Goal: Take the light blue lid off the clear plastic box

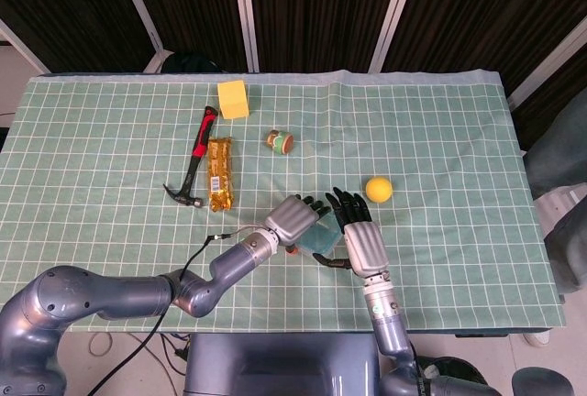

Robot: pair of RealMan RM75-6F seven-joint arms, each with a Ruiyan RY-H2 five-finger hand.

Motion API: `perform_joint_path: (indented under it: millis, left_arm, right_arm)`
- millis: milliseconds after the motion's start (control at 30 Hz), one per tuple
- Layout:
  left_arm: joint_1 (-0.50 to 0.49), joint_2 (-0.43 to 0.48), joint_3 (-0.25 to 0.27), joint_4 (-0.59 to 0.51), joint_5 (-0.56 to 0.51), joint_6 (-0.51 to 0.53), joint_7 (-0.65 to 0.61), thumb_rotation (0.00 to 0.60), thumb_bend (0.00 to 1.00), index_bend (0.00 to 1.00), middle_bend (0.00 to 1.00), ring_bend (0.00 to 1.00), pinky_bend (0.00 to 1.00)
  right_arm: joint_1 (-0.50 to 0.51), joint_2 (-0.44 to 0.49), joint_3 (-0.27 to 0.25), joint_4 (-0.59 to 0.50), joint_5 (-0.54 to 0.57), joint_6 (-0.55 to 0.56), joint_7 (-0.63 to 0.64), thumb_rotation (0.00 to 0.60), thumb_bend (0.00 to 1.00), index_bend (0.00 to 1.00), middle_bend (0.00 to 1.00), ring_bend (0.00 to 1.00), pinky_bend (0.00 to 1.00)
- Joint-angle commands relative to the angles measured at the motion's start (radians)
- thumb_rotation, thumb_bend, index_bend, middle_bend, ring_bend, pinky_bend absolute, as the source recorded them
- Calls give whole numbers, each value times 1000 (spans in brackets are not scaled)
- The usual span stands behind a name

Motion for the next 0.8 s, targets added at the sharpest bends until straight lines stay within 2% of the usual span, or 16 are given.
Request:
perform_joint_path:
  millis: [33,133,533,800]
  left_arm:
    - [-2,-2,4,0,1,4,1,600,256,281,373,331,520]
    - [-3,-4,8,1,2,11,2,600,256,281,371,331,520]
    - [-4,-2,16,-8,4,27,4,600,257,281,369,331,520]
    - [-4,-8,14,-10,5,33,-1,600,246,270,364,329,519]
  right_arm:
    - [1,3,5,1,8,-4,-3,600,521,0,0,0,0]
    - [0,7,11,-5,18,-6,-6,600,559,0,0,0,0]
    - [3,36,28,-51,40,-4,-42,600,565,0,0,0,0]
    - [7,46,26,-57,58,-18,-67,600,512,0,0,0,0]
